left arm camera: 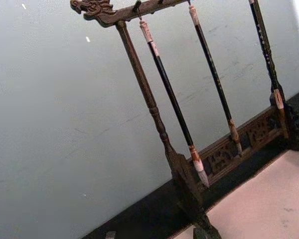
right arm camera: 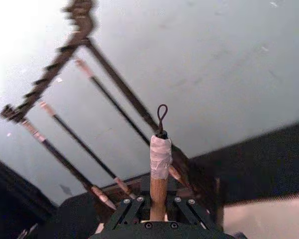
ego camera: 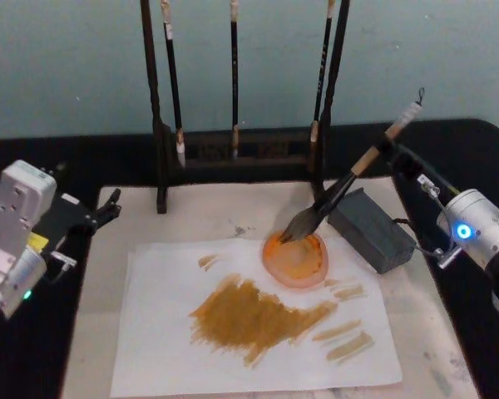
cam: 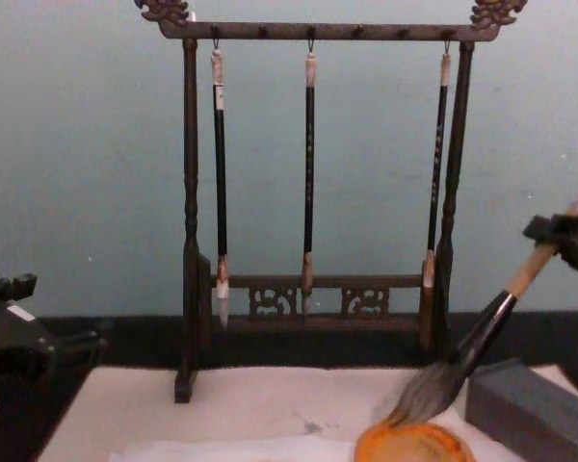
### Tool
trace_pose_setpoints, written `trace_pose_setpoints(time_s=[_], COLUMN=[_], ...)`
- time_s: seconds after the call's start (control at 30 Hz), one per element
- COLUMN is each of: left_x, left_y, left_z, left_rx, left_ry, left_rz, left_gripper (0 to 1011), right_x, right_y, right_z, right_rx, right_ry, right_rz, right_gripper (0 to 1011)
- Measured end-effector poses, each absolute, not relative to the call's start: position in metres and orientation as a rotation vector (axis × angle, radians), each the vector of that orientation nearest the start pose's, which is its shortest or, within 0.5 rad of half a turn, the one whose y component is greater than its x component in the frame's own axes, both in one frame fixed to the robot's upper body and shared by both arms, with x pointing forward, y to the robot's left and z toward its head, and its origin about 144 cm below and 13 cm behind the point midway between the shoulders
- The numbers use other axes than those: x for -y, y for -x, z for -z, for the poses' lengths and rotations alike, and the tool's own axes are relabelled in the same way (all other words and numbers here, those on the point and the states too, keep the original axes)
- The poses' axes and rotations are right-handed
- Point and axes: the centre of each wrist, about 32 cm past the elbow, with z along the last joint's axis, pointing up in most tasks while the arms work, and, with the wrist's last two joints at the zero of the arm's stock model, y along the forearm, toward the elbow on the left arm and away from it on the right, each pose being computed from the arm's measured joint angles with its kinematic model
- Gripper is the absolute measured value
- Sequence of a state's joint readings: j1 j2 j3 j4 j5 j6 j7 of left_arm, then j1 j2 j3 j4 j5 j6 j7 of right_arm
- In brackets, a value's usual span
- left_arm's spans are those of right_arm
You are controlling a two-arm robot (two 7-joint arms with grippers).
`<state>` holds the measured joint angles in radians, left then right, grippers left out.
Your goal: Pick up the brush from the inkstone, write on the paper, then place the brush back to its original position.
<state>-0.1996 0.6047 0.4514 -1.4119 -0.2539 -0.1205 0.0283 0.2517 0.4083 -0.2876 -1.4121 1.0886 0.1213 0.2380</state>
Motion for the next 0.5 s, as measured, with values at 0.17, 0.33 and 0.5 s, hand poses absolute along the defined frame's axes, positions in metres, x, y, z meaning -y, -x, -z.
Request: trace_pose_setpoints(time_s=[0.17,0.33,0.5], left_x=[-0.310,-0.310,-0.310], left_y=[-0.489,-0.489,-0.489], left_z=[-1.140,-1.140,-1.140], left_rx=[0.285,0.285,0.285], left_ry=[-0.304,-0.304,-0.304], left_rz=[-1.248,-1.248,-1.248], left_gripper=[1010,1010,1010], right_x=[0.282,0.285,0.289], right_y=[-0.512,-0.503,-0.493], right_z=[-1.177,-1.181,-1.184], right_rx=[-0.434,-0.301,-0.178], right_ry=[-0.348,-0.300,-0.261], right_rz=[1.024,0.983,0.933], right_gripper=[176,176,176])
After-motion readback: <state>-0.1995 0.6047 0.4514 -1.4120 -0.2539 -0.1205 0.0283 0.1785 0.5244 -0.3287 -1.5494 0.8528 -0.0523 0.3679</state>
